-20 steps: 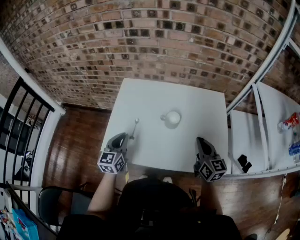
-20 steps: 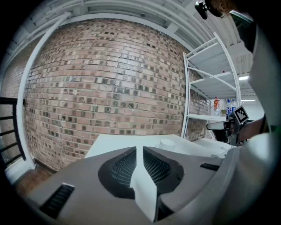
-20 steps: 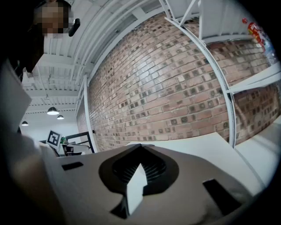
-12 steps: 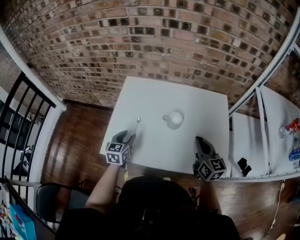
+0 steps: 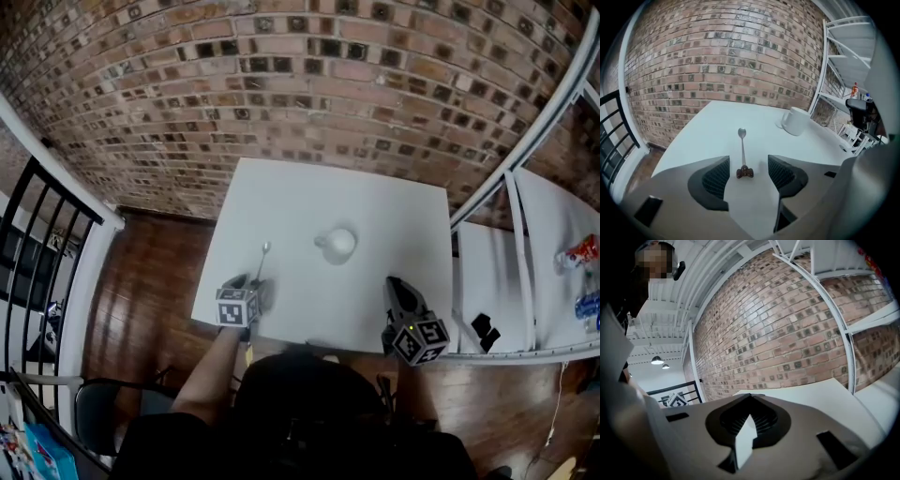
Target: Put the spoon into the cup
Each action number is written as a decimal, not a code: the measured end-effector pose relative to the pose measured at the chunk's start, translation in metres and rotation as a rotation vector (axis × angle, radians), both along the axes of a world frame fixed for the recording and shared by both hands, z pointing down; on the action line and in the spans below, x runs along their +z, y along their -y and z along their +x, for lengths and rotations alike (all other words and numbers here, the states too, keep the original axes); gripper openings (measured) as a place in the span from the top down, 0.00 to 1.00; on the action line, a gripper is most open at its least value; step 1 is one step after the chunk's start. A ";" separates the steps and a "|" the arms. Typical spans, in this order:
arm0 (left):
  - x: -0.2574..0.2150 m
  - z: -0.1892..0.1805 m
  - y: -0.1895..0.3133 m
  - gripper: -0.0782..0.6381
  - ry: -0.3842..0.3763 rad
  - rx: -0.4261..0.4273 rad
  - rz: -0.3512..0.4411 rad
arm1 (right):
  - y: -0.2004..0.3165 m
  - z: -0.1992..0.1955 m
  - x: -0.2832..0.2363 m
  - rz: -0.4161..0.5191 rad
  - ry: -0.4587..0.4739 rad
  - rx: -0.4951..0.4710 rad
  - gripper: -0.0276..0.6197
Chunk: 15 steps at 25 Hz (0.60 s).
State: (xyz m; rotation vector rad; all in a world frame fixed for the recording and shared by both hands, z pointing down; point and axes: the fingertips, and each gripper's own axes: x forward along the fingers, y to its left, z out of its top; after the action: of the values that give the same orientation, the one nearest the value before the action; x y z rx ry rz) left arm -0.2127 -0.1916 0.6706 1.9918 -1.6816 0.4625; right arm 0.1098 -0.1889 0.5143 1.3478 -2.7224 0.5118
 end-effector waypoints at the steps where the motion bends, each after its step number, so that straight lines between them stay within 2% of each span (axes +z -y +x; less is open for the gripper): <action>1: 0.001 0.000 0.000 0.53 -0.001 0.002 -0.012 | 0.001 0.002 0.001 -0.003 0.001 0.005 0.95; 5: 0.022 0.000 -0.004 0.53 0.015 -0.007 -0.072 | 0.004 0.006 0.006 -0.020 -0.001 0.016 0.95; 7: 0.029 -0.001 -0.005 0.55 0.048 -0.013 -0.066 | 0.004 0.007 0.008 -0.027 -0.002 0.019 0.95; 15: 0.029 0.003 -0.001 0.56 0.132 0.006 -0.077 | 0.008 0.002 0.010 -0.036 -0.006 0.003 0.95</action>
State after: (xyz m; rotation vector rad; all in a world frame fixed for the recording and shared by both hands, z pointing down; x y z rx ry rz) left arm -0.2094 -0.1901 0.6994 1.9481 -1.7095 0.6646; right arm 0.1113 -0.1972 0.5247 1.3426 -2.6931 0.5538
